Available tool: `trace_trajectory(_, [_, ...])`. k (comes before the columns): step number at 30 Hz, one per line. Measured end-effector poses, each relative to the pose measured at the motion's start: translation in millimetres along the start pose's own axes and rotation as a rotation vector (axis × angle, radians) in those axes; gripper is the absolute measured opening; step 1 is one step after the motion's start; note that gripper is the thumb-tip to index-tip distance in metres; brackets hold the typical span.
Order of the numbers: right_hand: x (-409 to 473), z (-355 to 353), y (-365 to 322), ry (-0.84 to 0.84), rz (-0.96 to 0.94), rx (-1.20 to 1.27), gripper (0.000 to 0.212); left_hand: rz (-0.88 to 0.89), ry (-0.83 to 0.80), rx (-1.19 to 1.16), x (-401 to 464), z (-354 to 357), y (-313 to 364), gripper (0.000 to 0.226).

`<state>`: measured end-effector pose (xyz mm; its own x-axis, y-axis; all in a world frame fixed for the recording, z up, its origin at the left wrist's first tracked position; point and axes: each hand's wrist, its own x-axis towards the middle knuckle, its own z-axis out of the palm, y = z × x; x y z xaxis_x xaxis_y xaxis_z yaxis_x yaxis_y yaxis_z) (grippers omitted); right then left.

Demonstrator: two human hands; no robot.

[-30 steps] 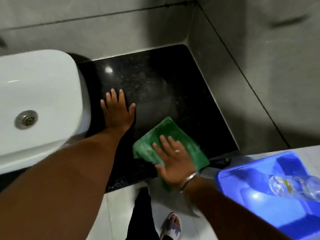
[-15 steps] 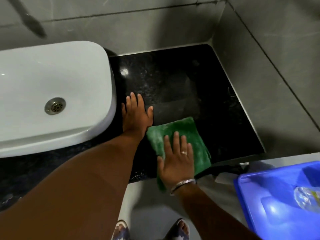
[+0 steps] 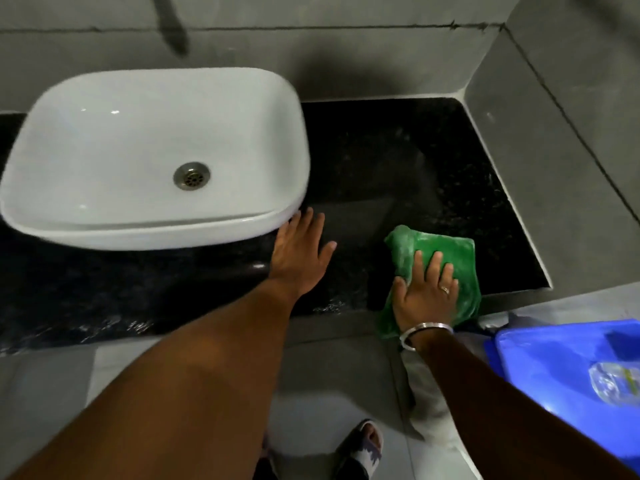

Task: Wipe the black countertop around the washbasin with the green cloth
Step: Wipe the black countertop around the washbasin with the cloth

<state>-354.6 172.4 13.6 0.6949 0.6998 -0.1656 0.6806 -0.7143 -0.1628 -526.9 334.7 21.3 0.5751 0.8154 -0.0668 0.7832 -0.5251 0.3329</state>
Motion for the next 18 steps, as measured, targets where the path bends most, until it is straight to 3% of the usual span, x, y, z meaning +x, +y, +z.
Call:
trace_trajectory(3, [-31.2, 9.8, -57.1, -0.057, -0.095, 0.024, 0.07, -0.059, 0.007, -0.024, -67.8, -25.6, -60.5, 0.058])
trace_trajectory(6, [-60.7, 20.5, -119.6, -0.072, -0.147, 0.057, 0.074, -0.231, 0.116, 0.053, -126.4, -51.1, -134.2, 0.058])
trace_trajectory(9, [-84.0, 37.8, -173.3, -0.079, -0.219, 0.052, 0.074, -0.45, 0.211, 0.15, -143.2, -77.1, -215.9, 0.057])
trace_trajectory(11, [-100.1, 52.0, -207.8, -0.067, -0.26, 0.055, 0.074, -0.565, 0.188, 0.172, -131.5, -96.7, -271.5, 0.061])
trace_trajectory(15, [-116.2, 69.0, -234.7, -0.045, -0.337, 0.005, 0.073, -0.608, 0.071, 0.195, -113.3, -110.7, -351.4, 0.073])
trace_trajectory(18, [-109.5, 65.4, -220.3, 0.0, -0.44, -0.067, 0.07, -0.6, 0.07, 0.17, -116.8, -105.1, -370.6, 0.076])
